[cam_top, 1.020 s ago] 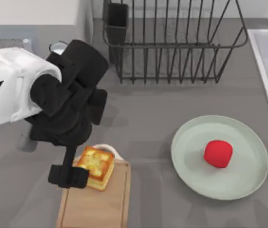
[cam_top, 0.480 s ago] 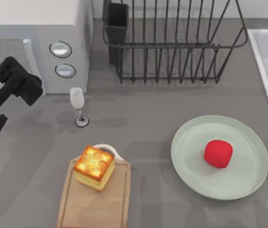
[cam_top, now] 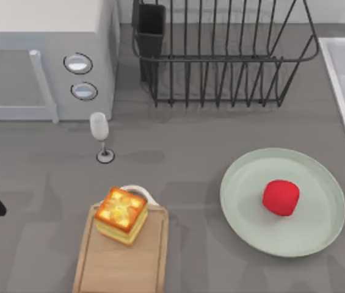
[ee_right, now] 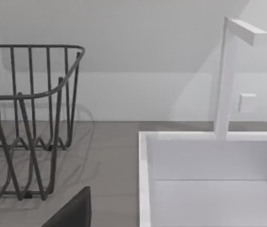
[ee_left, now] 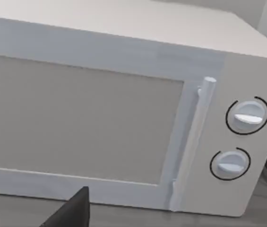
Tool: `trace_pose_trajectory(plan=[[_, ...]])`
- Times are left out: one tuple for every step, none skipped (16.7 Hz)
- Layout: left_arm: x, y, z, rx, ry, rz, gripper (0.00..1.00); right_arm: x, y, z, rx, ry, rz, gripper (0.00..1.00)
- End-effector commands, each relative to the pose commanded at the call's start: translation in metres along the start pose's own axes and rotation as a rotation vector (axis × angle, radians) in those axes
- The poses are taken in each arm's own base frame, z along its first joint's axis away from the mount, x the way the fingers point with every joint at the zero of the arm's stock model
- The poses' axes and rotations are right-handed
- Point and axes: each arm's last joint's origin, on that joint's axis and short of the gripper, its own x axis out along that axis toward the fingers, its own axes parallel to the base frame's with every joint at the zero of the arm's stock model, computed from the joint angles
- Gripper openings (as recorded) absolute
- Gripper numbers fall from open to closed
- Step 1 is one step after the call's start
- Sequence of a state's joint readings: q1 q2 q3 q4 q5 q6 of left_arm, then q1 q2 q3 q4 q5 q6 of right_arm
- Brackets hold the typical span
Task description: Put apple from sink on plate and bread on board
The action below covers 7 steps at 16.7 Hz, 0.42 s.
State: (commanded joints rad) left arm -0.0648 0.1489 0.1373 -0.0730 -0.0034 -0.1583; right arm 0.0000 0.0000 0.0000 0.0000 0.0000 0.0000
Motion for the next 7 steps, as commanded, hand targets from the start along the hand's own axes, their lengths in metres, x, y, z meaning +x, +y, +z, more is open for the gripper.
trace_pose_trajectory(plan=[[-0.001, 0.004, -0.009, 0.052, -0.033, 0.017, 1.0, 0.0, 0.0, 0.0, 0.0, 0.0, 0.0, 1.0], [-0.001, 0.007, -0.016, 0.094, -0.058, 0.032, 1.0, 0.0, 0.0, 0.0, 0.0, 0.0, 0.0, 1.0], [-0.001, 0.009, -0.021, 0.125, -0.074, 0.043, 1.0, 0.0, 0.0, 0.0, 0.0, 0.0, 0.0, 1.0], [-0.001, 0.01, -0.025, 0.146, -0.085, 0.051, 1.0, 0.0, 0.0, 0.0, 0.0, 0.0, 0.0, 1.0], [-0.001, 0.011, -0.027, 0.156, -0.089, 0.054, 1.0, 0.0, 0.0, 0.0, 0.0, 0.0, 0.0, 1.0], [-0.001, 0.011, -0.027, 0.156, -0.089, 0.054, 1.0, 0.0, 0.0, 0.0, 0.0, 0.0, 0.0, 1.0], [-0.001, 0.011, -0.027, 0.156, -0.089, 0.054, 1.0, 0.0, 0.0, 0.0, 0.0, 0.0, 0.0, 1.0]])
